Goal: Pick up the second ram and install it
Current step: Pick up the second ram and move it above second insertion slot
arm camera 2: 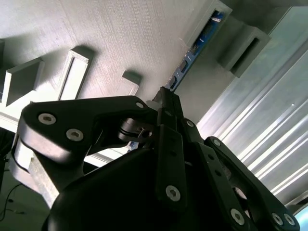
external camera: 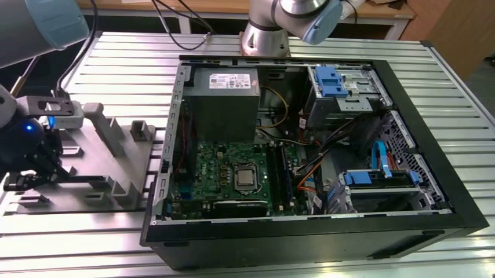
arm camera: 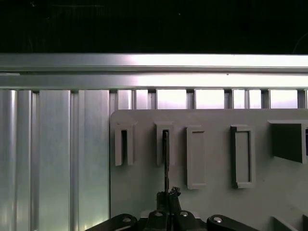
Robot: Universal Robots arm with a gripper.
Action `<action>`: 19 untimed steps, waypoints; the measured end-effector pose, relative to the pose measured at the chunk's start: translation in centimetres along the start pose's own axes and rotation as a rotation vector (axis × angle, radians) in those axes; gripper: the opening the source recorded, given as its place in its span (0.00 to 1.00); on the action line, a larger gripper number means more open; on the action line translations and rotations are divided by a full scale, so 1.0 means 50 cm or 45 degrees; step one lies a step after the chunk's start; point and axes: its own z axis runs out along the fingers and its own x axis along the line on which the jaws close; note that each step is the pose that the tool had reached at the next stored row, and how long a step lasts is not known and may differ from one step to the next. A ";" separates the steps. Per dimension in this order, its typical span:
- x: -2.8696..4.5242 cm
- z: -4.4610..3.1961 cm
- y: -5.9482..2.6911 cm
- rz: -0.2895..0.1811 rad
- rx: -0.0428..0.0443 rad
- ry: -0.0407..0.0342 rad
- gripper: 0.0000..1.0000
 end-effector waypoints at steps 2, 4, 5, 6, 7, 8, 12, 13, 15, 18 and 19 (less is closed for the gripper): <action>0.000 -0.007 0.000 0.000 0.000 -0.0001 0.11; -0.001 -0.017 0.000 0.000 0.000 0.0000 0.11; -0.001 -0.022 0.000 0.000 0.000 0.0000 0.11; -0.001 -0.027 0.000 0.000 0.000 0.0000 0.11; -0.002 -0.031 0.000 0.000 0.000 -0.0001 0.11; -0.002 -0.035 0.000 0.000 0.000 -0.0001 0.11; -0.004 -0.053 0.000 0.000 0.000 -0.0001 0.11; -0.004 -0.059 0.000 0.000 0.000 -0.0001 0.11; -0.004 -0.069 0.000 0.000 0.000 0.0000 0.11; -0.005 -0.082 0.000 0.000 0.000 -0.0001 0.11; -0.005 -0.088 0.000 0.000 0.001 -0.0001 0.11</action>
